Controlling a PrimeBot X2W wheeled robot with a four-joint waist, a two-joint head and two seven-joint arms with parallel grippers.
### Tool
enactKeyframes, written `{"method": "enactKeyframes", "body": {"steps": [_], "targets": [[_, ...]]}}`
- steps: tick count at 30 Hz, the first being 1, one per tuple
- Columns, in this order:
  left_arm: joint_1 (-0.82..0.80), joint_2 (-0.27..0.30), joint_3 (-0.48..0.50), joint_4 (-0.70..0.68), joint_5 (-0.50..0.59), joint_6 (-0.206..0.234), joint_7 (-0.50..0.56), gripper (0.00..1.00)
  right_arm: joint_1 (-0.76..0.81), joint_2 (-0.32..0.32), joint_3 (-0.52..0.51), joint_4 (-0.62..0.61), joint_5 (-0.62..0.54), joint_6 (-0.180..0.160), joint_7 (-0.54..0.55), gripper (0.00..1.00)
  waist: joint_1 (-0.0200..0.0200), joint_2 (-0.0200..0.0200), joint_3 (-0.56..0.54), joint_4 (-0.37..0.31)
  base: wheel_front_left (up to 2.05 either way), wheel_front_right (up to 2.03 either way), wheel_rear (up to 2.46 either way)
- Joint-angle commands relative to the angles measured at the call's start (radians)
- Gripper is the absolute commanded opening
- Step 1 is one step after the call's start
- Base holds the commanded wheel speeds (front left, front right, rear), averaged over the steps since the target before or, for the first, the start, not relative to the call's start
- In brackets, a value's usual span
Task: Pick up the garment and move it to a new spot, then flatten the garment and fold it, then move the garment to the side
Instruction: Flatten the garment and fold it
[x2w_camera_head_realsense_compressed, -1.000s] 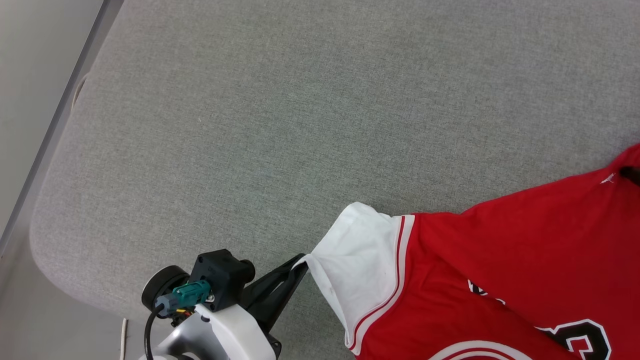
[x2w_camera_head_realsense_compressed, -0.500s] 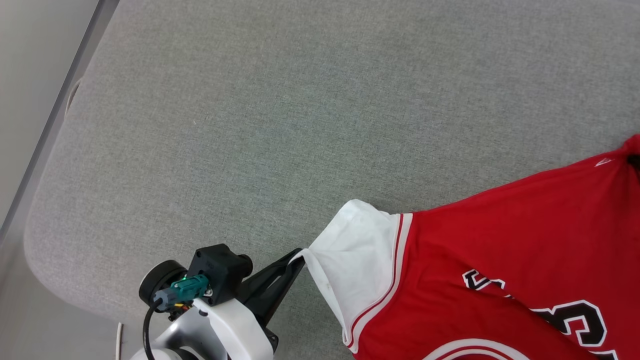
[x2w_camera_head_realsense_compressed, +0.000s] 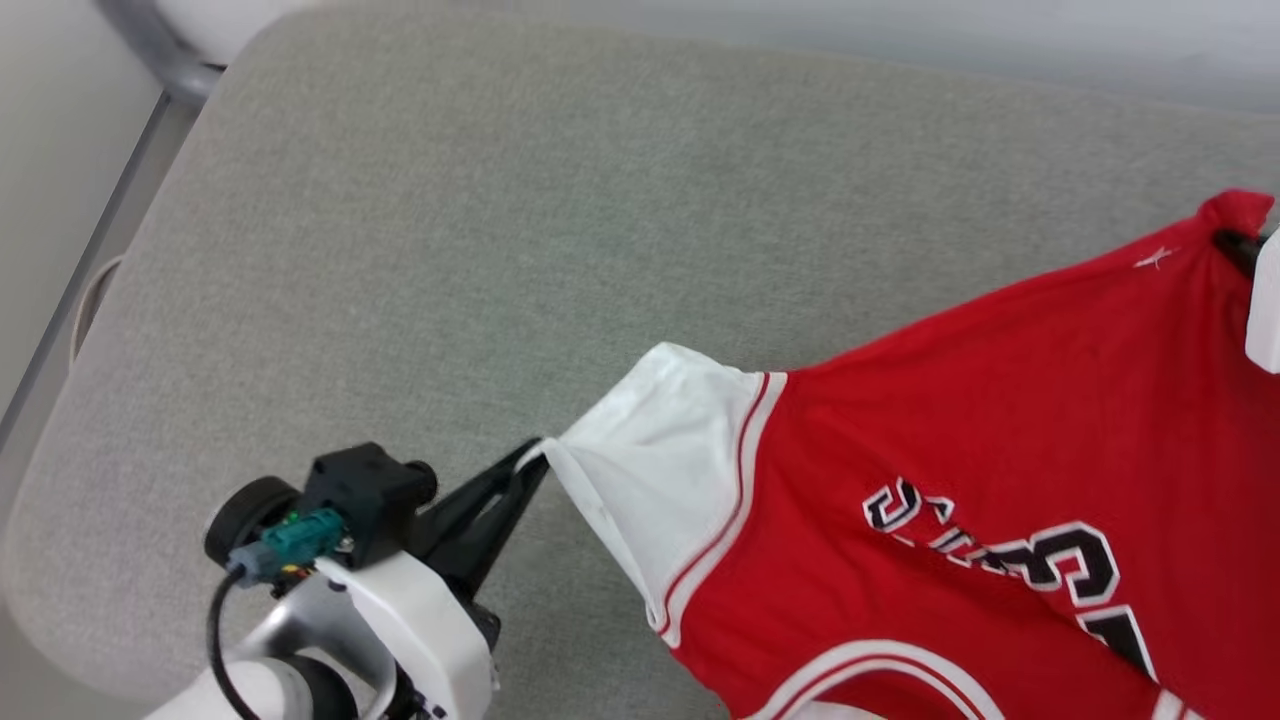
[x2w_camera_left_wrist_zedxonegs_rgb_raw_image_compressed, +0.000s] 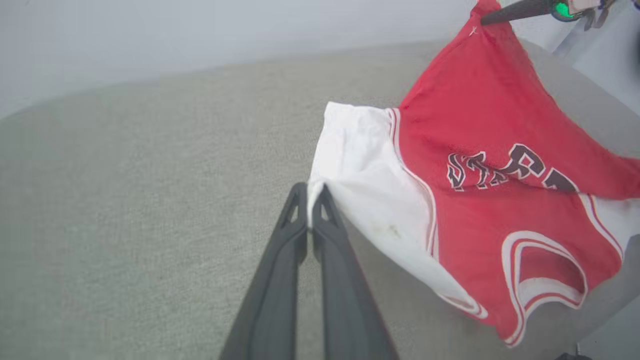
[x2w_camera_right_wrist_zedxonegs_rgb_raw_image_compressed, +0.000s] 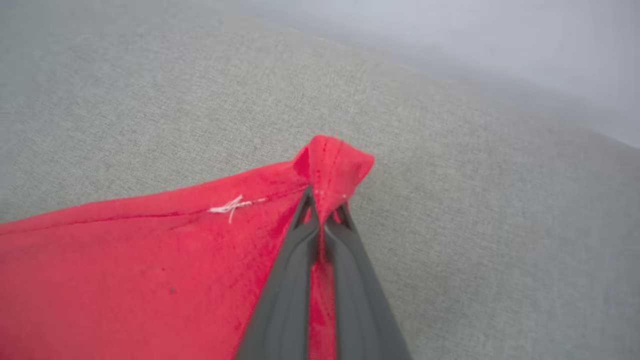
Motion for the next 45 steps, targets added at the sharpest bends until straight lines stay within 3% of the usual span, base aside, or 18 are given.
{"method": "enactKeyframes", "body": {"steps": [1,15,28,34,45], "targets": [[-0.021,0.006,0.020,-0.012,-0.007,0.010,-0.007,0.00,-0.019,-0.012,0.005,-0.003,0.010,-0.001,-0.035,0.00,-0.0001,0.0000,-0.053,-0.048,0.00,0.00,0.00],[-0.130,0.076,0.169,-0.033,-0.025,0.029,-0.028,0.00,-0.052,-0.056,0.073,-0.100,0.062,-0.001,-0.141,0.00,-0.0001,0.0000,-0.162,-0.173,0.00,0.00,0.00],[-0.339,0.110,0.302,-0.015,-0.004,0.023,-0.053,0.00,-0.058,-0.066,0.037,-0.294,0.077,-0.001,-0.171,0.00,-0.0001,0.0000,-0.211,-0.274,0.00,0.00,0.00],[-0.431,0.110,0.325,-0.013,0.035,0.025,-0.063,0.00,-0.067,-0.055,0.001,-0.373,0.078,-0.001,-0.173,0.00,-0.0001,0.0000,-0.203,-0.295,0.00,0.00,0.00],[-0.670,0.125,0.324,0.066,0.101,-0.048,-0.027,0.00,-0.128,-0.033,-0.057,-0.473,0.056,-0.001,-0.157,0.00,-0.0001,0.0000,-0.075,-0.317,0.00,0.00,0.00]]}}
